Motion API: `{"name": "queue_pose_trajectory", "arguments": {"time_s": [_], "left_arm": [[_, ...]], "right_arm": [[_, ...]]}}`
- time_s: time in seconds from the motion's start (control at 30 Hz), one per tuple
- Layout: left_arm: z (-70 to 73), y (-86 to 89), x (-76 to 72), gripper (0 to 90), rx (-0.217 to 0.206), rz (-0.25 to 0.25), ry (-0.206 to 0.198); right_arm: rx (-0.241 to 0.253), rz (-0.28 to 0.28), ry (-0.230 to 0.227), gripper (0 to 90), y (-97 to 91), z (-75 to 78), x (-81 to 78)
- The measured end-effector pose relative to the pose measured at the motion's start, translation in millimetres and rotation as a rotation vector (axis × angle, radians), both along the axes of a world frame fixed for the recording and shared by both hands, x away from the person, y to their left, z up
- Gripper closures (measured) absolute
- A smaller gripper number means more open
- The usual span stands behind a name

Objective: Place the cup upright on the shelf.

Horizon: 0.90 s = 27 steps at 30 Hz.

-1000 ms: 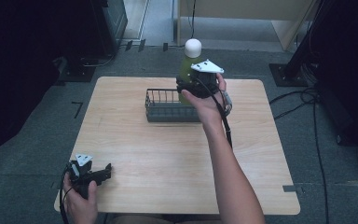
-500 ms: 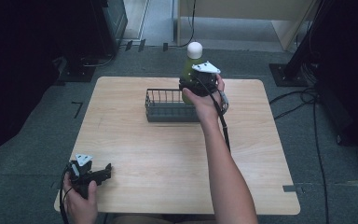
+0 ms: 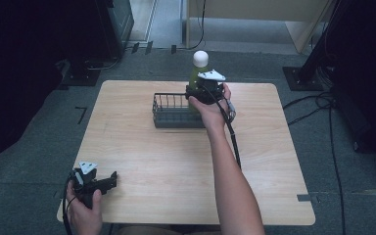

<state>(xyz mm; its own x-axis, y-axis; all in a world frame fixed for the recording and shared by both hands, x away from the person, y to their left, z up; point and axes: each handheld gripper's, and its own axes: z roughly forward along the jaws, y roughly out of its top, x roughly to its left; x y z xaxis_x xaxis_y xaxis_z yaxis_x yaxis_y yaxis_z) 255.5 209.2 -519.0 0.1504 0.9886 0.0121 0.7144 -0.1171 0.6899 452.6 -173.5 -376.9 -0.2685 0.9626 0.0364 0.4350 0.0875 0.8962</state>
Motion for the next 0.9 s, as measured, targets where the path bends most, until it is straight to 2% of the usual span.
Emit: {"name": "queue_pose_trajectory", "arguments": {"time_s": [0.27, 0.4, 0.47, 0.57, 0.9], "left_arm": [[-0.1, -0.1, 0.0, 0.0, -0.001, 0.001, -0.001], [-0.1, -0.1, 0.0, 0.0, -0.001, 0.001, -0.001], [-0.1, -0.1, 0.0, 0.0, -0.001, 0.001, -0.001], [0.0, 0.0, 0.0, 0.0, 0.0, 0.0, 0.0], [-0.1, -0.1, 0.0, 0.0, -0.001, 0.001, -0.001]], "right_arm": [[-0.004, -0.002, 0.029, 20.4, -0.3, -9.2, 1.1], [0.015, -0.002, 0.021, 20.3, -2.5, -10.7, 0.7], [0.031, 0.005, -0.009, 19.8, -3.2, -15.1, 0.3], [0.038, 0.006, -0.017, 19.7, -4.1, -16.4, 1.6], [0.067, -0.003, 0.0, 14.6, -4.9, -17.5, 3.2]]}}
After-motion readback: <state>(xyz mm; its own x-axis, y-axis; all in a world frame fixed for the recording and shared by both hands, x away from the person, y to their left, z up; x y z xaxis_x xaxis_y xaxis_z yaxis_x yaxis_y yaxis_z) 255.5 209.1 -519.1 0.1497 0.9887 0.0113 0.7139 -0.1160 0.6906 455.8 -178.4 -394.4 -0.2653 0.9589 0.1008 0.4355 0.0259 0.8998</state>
